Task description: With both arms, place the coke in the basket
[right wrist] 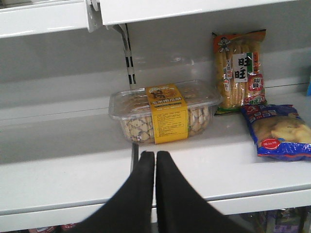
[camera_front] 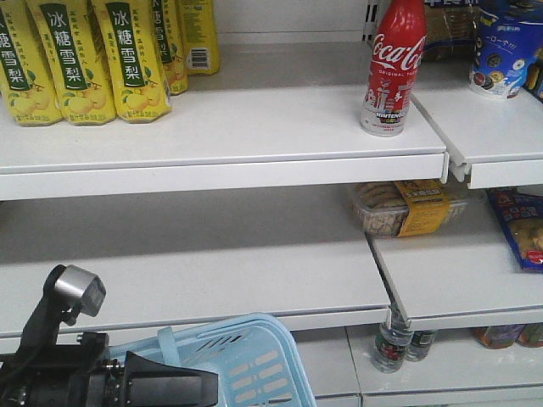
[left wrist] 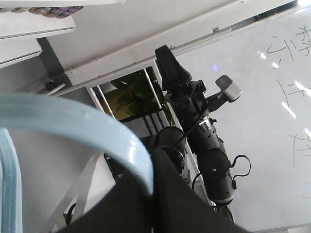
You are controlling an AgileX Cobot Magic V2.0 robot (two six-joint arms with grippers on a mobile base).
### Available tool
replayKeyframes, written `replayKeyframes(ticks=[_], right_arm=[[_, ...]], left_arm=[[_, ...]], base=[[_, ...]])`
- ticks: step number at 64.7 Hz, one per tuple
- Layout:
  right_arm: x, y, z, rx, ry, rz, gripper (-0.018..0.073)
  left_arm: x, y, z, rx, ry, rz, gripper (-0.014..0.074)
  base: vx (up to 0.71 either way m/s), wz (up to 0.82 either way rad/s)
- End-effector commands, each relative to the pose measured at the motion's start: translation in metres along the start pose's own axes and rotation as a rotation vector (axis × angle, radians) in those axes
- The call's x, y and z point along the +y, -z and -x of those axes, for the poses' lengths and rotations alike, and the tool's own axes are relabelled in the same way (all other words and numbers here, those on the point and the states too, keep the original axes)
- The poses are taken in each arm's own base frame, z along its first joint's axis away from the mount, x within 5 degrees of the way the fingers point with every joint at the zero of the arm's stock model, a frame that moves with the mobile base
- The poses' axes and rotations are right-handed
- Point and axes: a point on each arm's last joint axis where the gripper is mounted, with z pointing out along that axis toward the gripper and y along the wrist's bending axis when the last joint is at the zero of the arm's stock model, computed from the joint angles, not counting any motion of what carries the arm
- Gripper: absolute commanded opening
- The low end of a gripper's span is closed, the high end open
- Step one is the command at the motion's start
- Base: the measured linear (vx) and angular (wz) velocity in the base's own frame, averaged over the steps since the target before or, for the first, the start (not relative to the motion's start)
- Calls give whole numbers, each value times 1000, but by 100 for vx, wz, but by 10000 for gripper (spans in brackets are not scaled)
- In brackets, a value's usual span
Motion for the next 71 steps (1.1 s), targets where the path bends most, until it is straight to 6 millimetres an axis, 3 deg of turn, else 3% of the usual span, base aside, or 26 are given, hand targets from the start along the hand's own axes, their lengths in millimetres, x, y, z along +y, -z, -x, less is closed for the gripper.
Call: replayKeyframes(ticks=[1,71], right_arm=[[0,1,2,-75,8,2,-5],[0,1,2,-74,8,2,-5]], left_arm=[[-29,3,-1,38,-26,-242,-7],[-29,3,-1,38,-26,-242,-7]], base=[[3,3],[3,1]])
